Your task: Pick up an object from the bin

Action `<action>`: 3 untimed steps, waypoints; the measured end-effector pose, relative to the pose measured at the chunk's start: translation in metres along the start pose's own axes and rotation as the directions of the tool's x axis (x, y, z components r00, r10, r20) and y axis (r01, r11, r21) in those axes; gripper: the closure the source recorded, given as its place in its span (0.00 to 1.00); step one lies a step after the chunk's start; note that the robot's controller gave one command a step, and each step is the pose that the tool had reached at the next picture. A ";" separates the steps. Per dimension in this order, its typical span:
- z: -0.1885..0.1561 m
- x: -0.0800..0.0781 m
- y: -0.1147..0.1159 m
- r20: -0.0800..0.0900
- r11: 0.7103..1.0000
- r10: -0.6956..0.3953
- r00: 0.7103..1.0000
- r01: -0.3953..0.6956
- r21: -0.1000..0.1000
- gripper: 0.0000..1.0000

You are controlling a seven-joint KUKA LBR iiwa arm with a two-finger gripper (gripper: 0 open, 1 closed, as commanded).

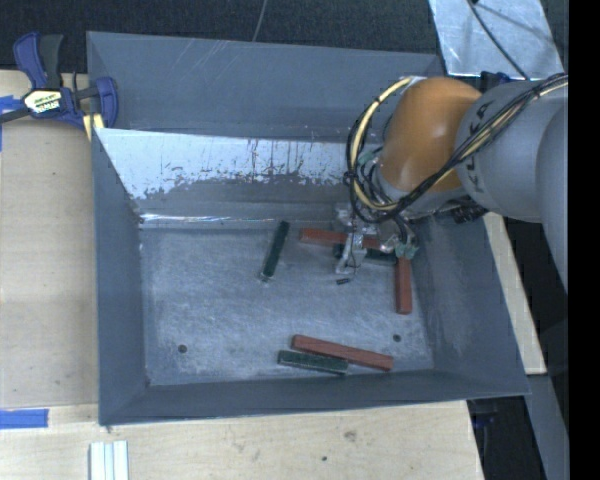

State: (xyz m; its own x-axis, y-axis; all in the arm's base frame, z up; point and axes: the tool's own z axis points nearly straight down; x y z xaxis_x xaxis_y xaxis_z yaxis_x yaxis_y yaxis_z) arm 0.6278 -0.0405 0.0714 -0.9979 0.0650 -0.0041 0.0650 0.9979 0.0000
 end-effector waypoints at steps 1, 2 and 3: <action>0.000 0.000 0.000 0.000 1.000 0.000 1.000 0.000 0.000 1.00; -0.127 0.012 -0.049 -0.001 0.999 0.032 0.999 -0.032 0.000 1.00; -0.127 0.012 -0.049 -0.001 0.999 0.032 0.999 -0.032 0.000 1.00</action>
Offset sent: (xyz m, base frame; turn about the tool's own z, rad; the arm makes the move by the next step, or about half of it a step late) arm -0.0164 -0.0470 0.1263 0.0307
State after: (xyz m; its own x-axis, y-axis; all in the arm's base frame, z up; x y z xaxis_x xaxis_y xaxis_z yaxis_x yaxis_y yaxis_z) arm 0.6121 -0.0884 0.1980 -0.9953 0.0967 -0.0031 0.0967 0.9953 -0.0003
